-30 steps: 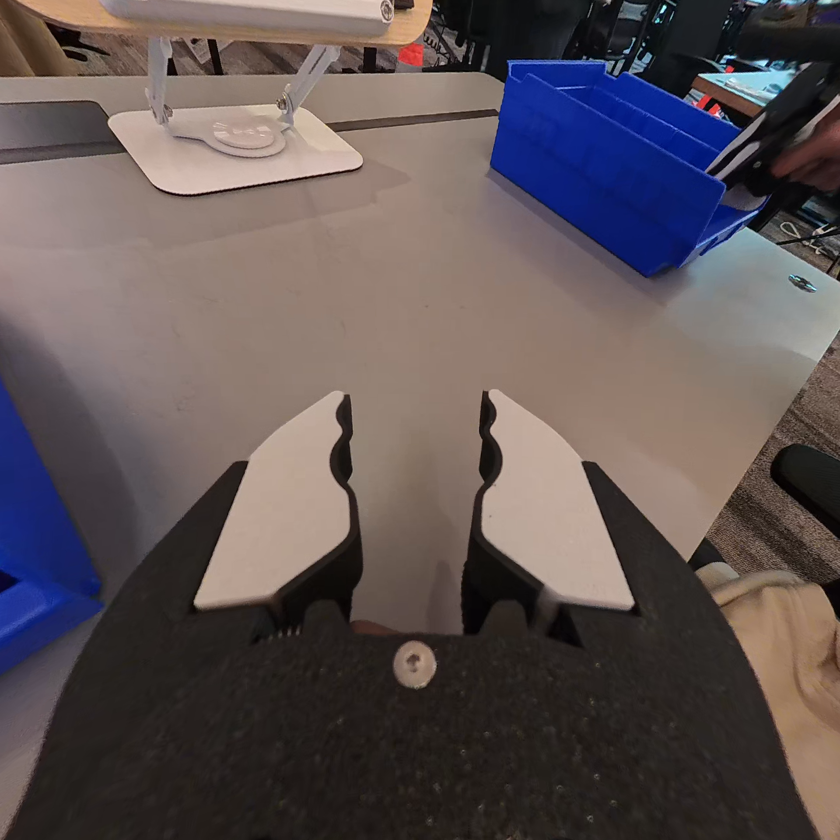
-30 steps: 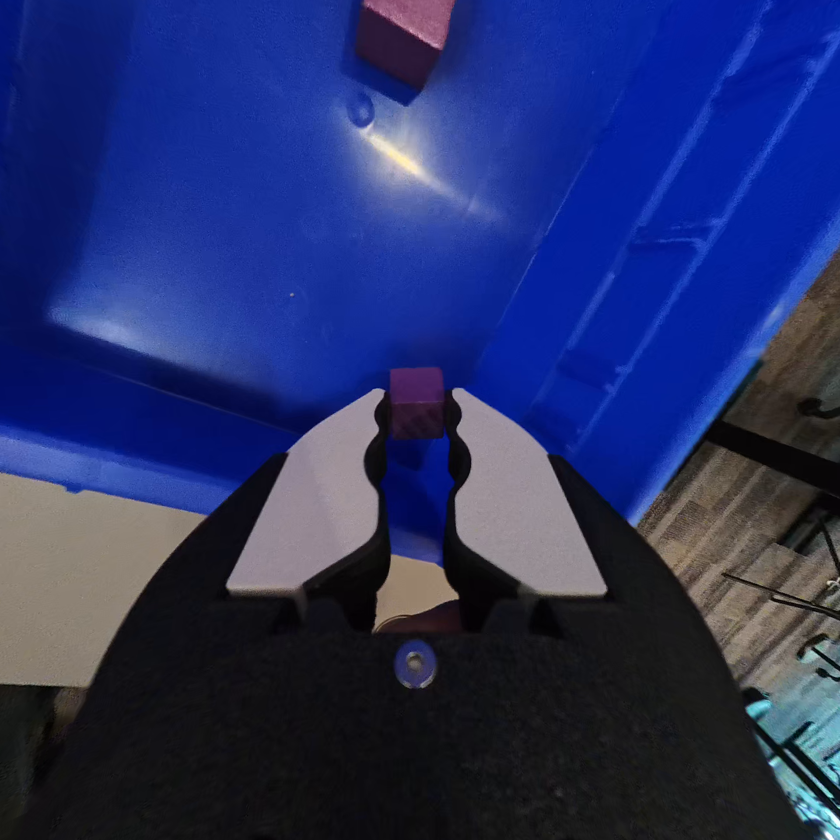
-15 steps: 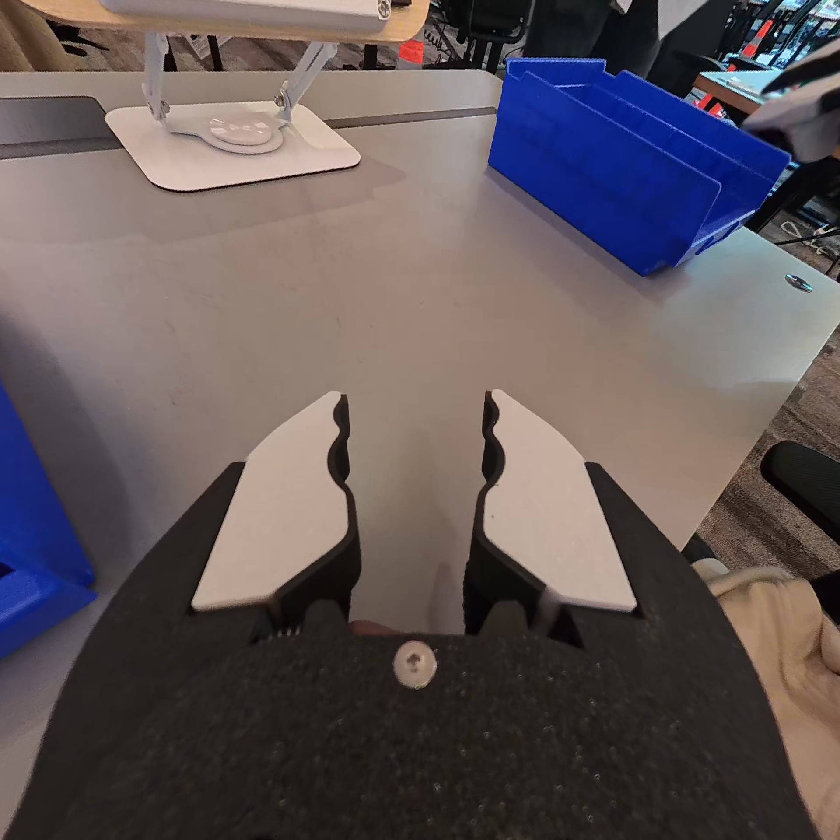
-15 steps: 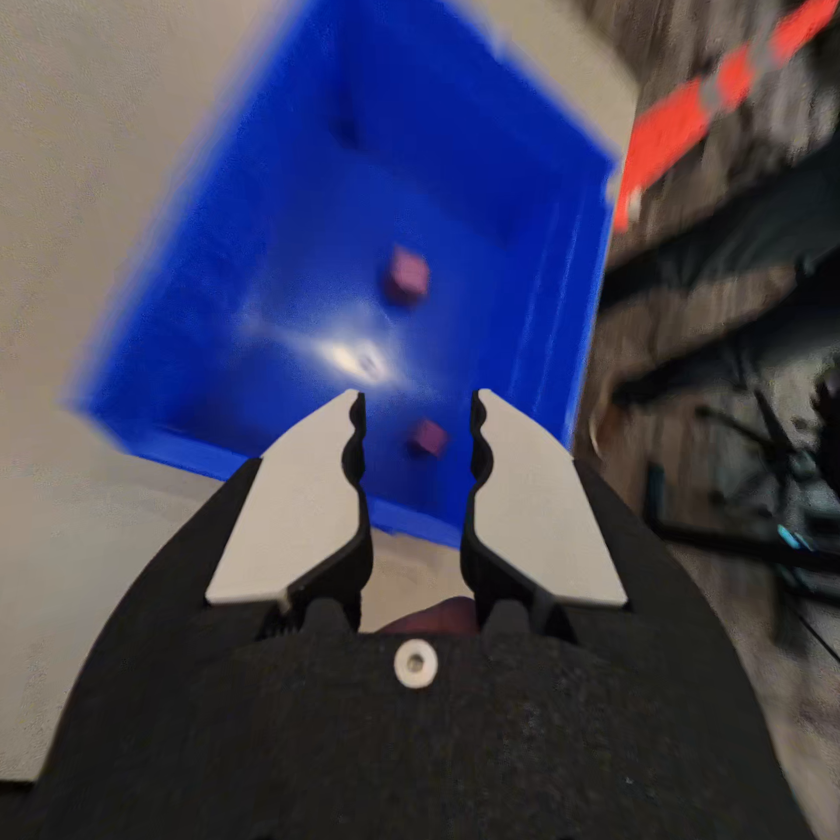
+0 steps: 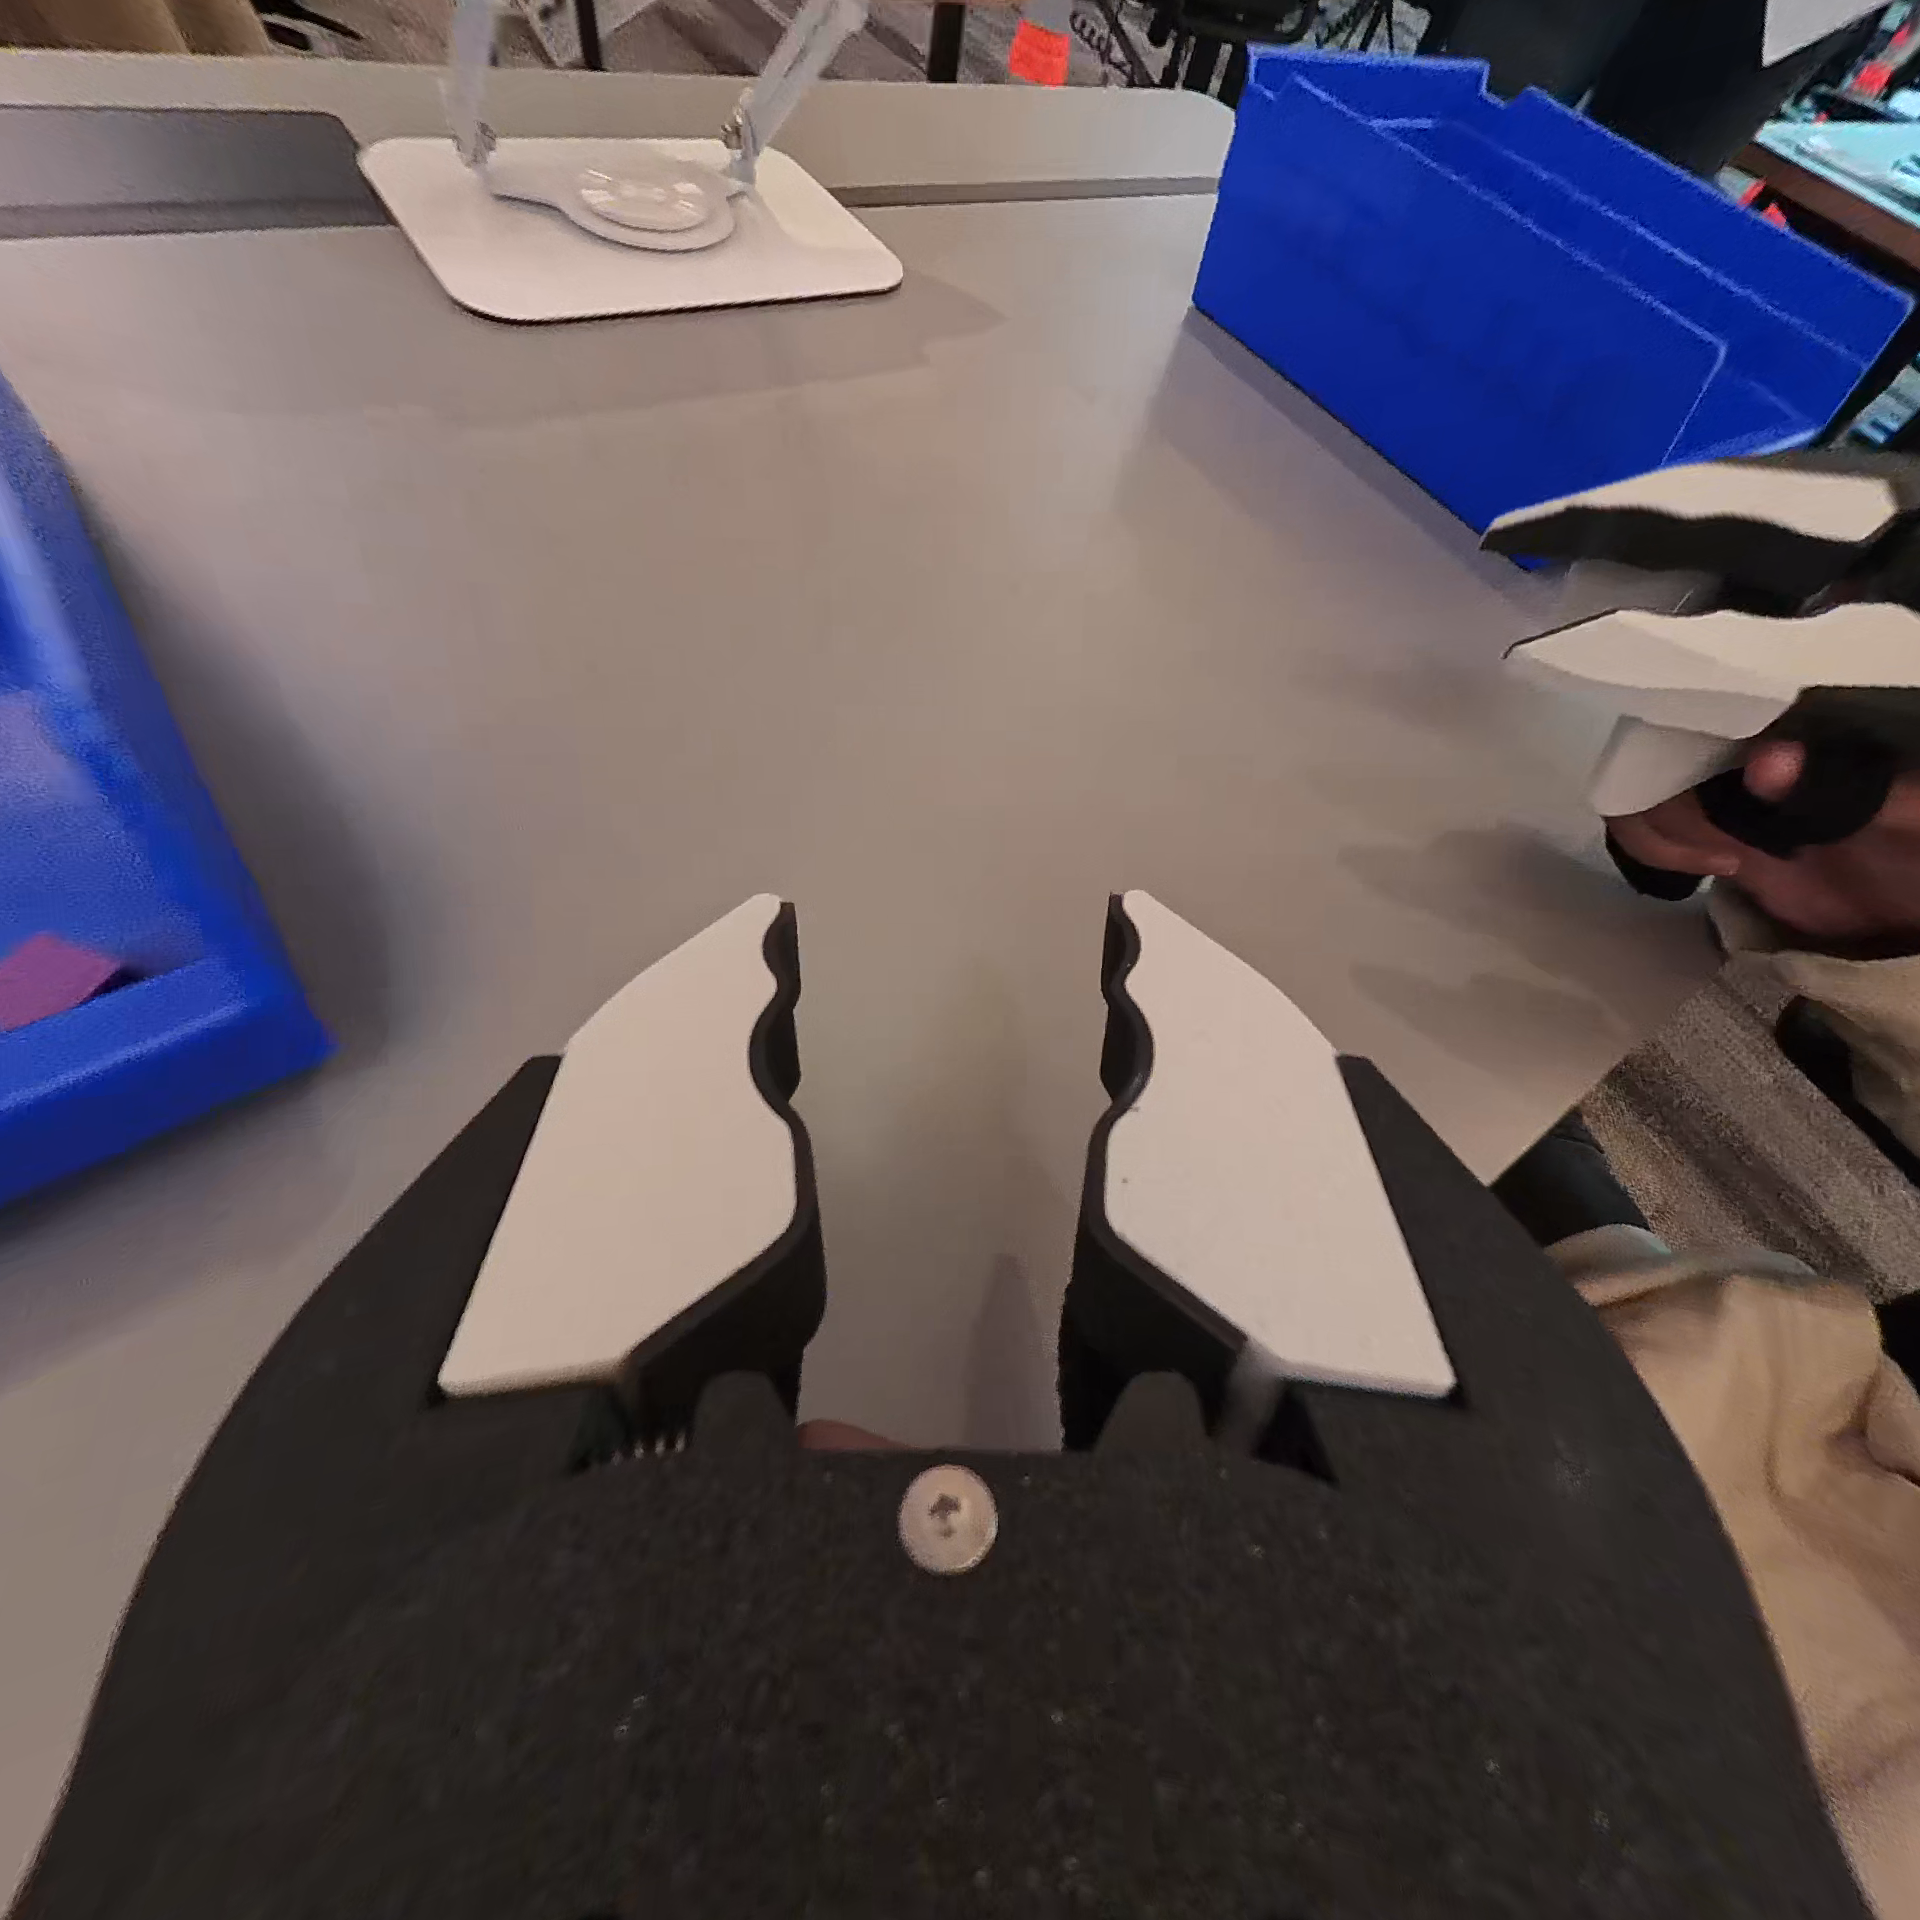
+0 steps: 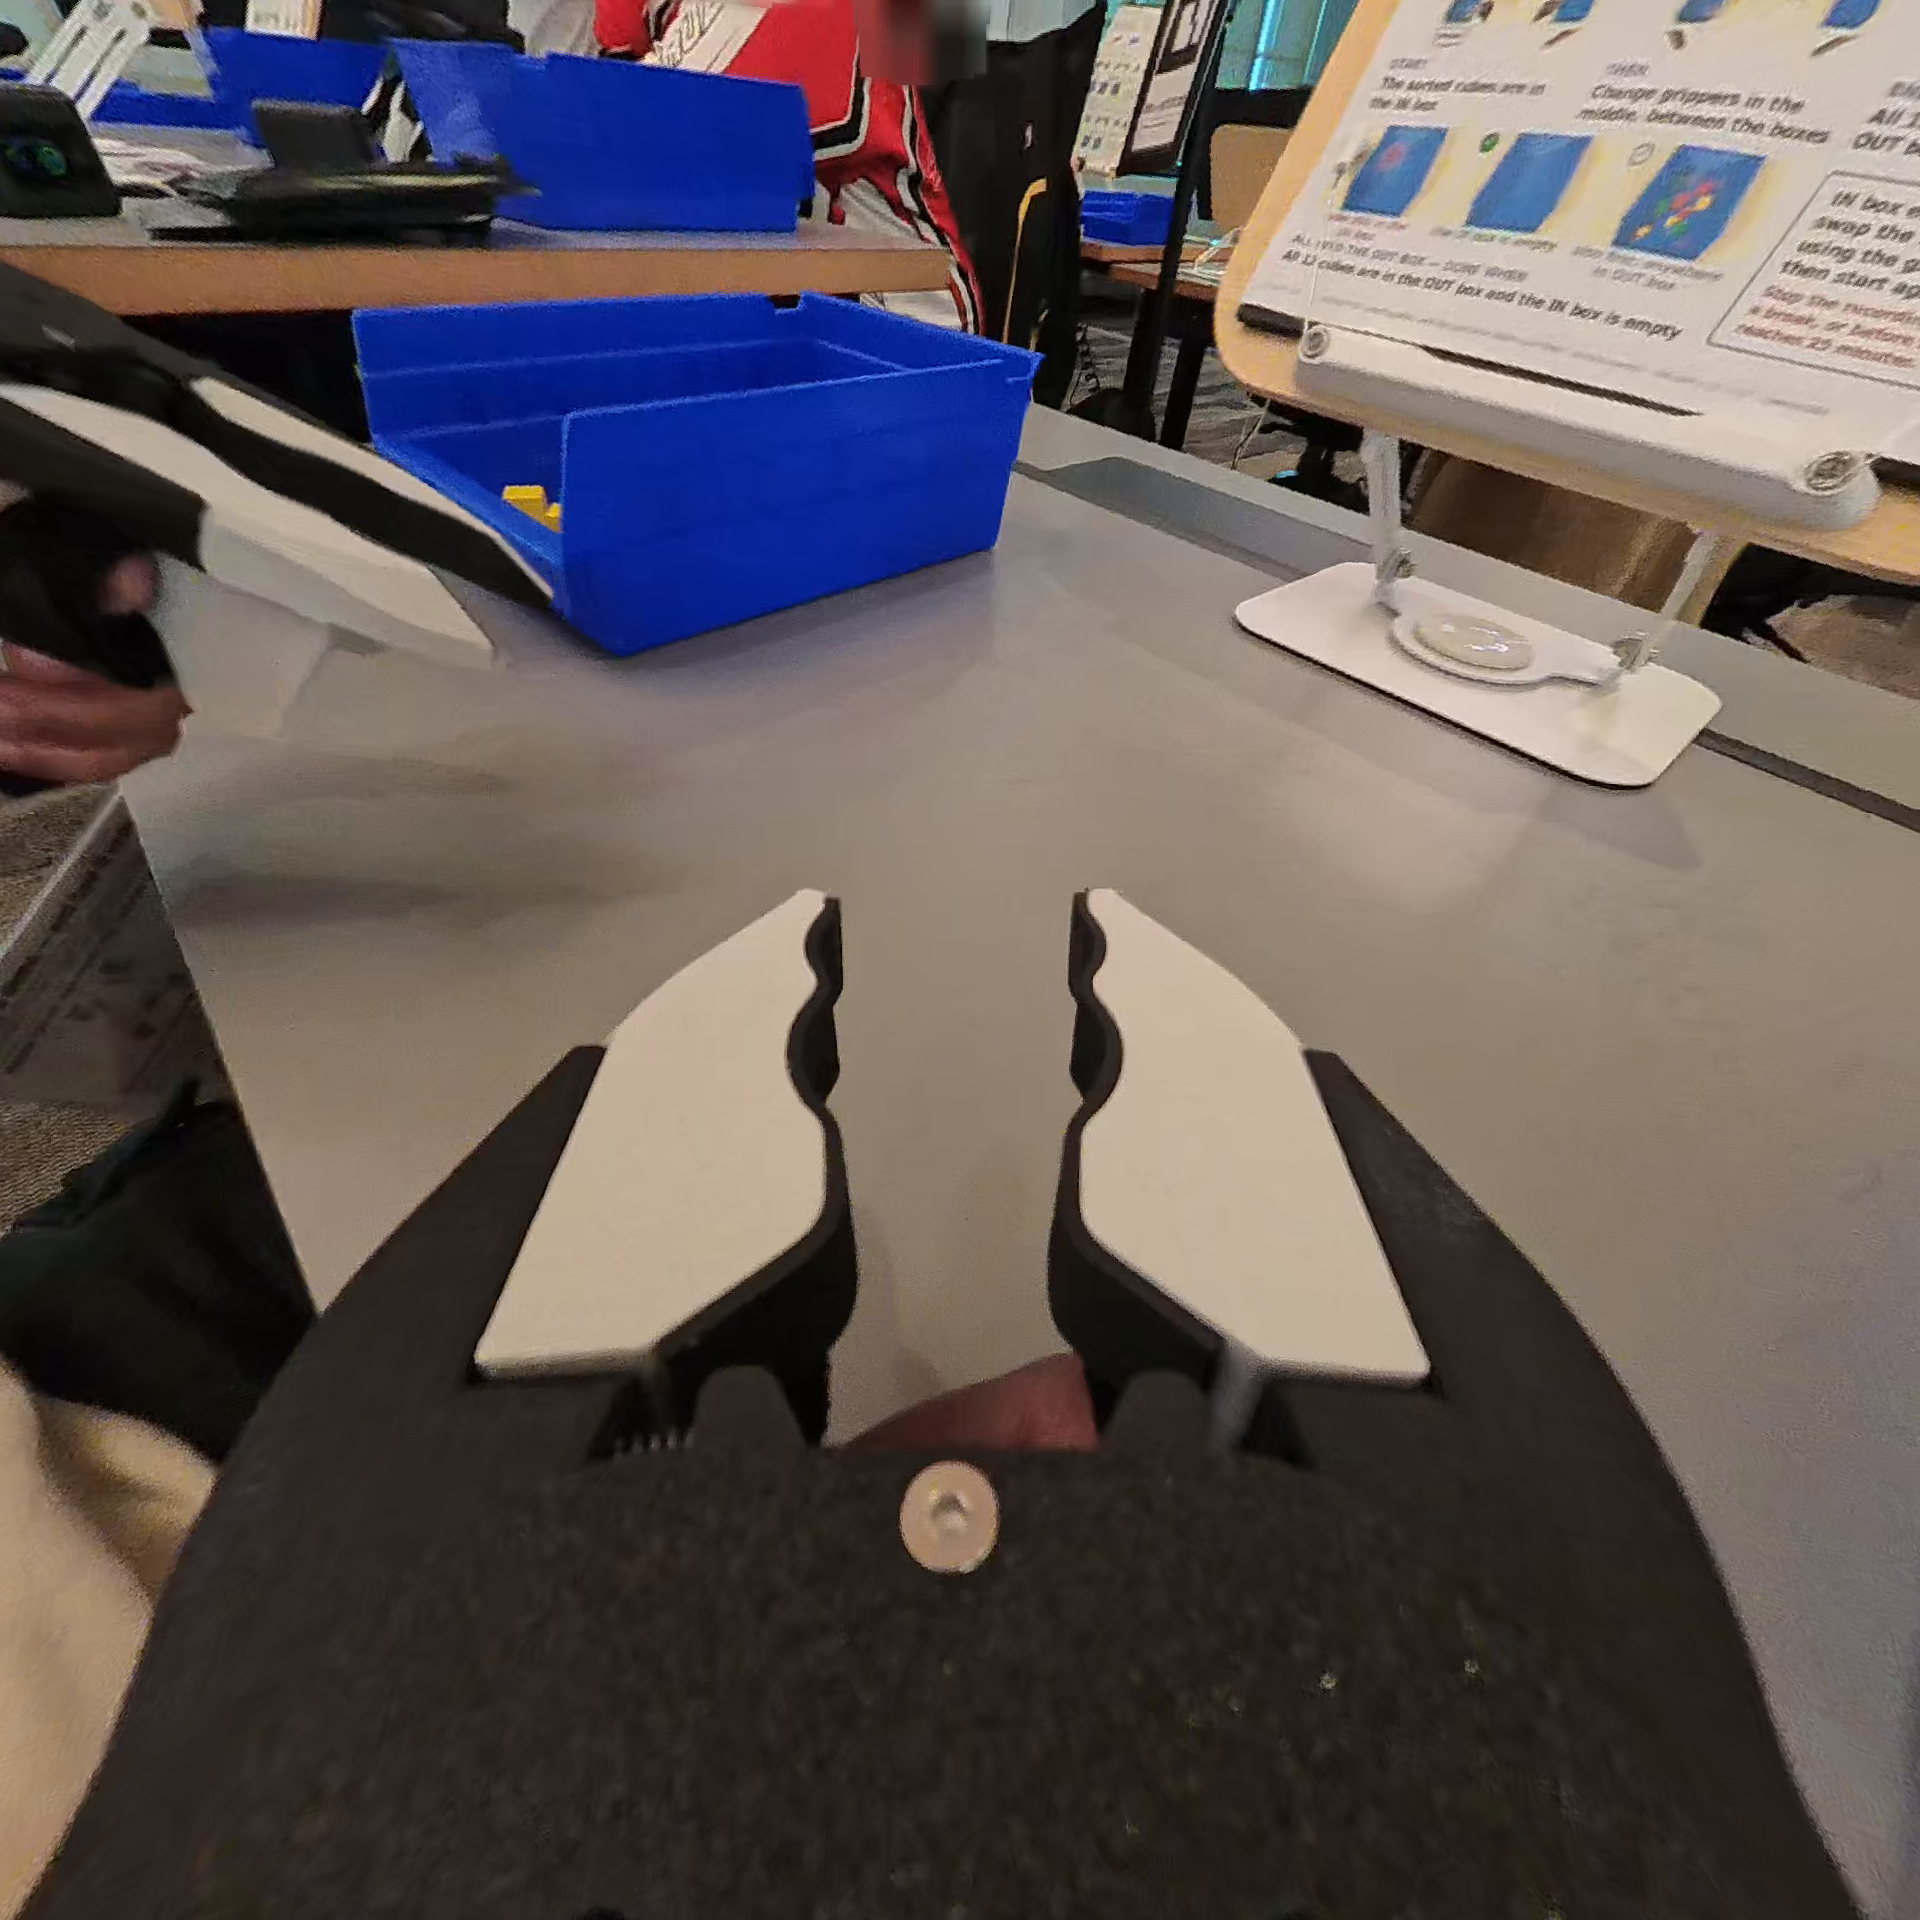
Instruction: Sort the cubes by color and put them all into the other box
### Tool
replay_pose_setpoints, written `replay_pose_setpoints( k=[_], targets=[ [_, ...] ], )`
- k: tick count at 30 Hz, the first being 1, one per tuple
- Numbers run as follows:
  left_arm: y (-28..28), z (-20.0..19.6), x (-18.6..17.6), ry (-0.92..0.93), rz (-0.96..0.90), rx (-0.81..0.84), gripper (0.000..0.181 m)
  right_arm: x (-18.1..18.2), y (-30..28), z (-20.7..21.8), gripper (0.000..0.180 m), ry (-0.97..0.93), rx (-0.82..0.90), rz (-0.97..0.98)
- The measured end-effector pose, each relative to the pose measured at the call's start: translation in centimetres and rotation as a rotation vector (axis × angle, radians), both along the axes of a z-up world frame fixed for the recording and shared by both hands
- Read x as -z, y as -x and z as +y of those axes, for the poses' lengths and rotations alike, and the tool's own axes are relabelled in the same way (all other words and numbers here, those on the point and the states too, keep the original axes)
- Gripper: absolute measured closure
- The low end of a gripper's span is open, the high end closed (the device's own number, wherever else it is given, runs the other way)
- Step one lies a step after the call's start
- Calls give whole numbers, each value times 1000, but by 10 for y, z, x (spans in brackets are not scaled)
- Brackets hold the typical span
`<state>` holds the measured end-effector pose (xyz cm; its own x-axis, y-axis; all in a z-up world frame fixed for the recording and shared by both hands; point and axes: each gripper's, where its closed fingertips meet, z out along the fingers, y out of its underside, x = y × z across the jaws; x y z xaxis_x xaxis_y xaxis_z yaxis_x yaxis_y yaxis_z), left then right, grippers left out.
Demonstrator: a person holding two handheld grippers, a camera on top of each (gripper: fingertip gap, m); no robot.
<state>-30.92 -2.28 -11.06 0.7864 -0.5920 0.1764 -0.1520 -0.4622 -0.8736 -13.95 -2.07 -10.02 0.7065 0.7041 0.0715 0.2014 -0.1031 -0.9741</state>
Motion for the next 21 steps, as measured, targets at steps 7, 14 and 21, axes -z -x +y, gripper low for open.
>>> replay_pose_setpoints(
  k=[7, 14, 21],
  targets=[
    [99, 2, -25, 64, 106, -102, 126, 10, -7, -5, 141, 35, 2, -4],
    [209, 90, -5, 312, 573, -171, 127, 12, -7, -1, 141, 53, -18, -6],
    [253, 153, 40, 541, 757, -171, 126, 13, -4, -2, 143, 60, -49, -13]
  ],
)
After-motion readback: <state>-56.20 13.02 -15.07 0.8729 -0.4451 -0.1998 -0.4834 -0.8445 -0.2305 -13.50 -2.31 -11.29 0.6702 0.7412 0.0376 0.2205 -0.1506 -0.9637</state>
